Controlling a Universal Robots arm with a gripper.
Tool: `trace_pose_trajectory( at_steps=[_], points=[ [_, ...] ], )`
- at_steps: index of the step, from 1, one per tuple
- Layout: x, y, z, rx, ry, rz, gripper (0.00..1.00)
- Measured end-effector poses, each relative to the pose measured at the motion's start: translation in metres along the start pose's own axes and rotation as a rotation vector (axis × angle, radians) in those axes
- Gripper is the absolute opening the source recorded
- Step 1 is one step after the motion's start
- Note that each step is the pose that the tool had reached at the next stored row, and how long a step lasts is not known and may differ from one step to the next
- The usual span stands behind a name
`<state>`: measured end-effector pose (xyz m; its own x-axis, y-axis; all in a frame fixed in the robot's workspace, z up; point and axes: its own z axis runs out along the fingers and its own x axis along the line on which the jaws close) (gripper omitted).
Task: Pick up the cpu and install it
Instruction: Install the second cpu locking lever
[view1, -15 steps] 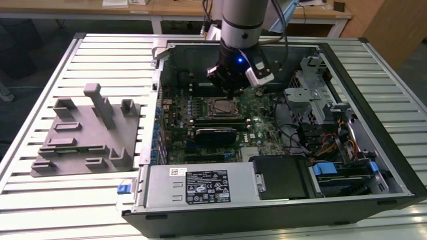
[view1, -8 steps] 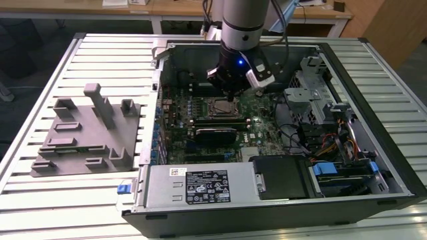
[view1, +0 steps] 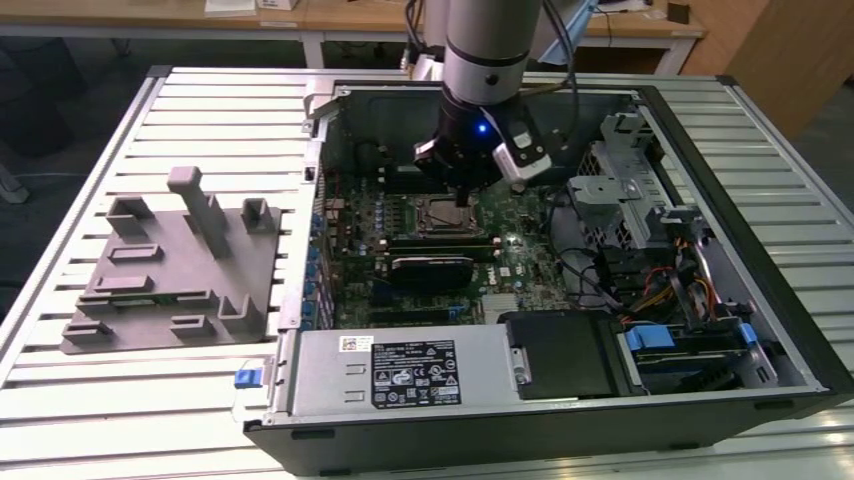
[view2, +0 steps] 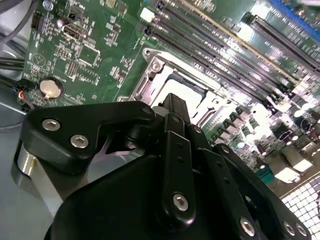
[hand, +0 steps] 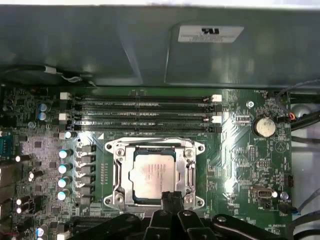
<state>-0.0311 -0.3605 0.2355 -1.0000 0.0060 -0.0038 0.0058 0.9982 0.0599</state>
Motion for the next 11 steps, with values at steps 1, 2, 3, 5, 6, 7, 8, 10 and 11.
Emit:
trace_pose_trajectory(
  at_steps=[1,2,3,5,6,7,8,10,11],
  points=[
    [0.0,-0.0017,-0.0001,0.0,0.0,0.0,0.11],
    [0.0,-0.0034,-0.0003,0.0001,0.0001,0.0,0.11],
    [0.0,-0.0049,-0.0003,0.0001,0.0001,0.0,0.11],
    [0.0,-0.0065,-0.0004,0.0001,0.0,0.0,0.11],
    [0.0,-0.0068,-0.0004,0.0,0.0,0.0,0.11],
    [0.0,-0.007,-0.0004,0.0,0.0,0.0,0.11],
    [0.0,-0.0073,-0.0004,0.0,0.0,0.0,0.11],
    [0.0,-0.0077,-0.0005,0.0001,0.0,0.0,0.11],
    [0.0,-0.008,-0.0005,0.0,0.0,0.0,0.11]
  ],
)
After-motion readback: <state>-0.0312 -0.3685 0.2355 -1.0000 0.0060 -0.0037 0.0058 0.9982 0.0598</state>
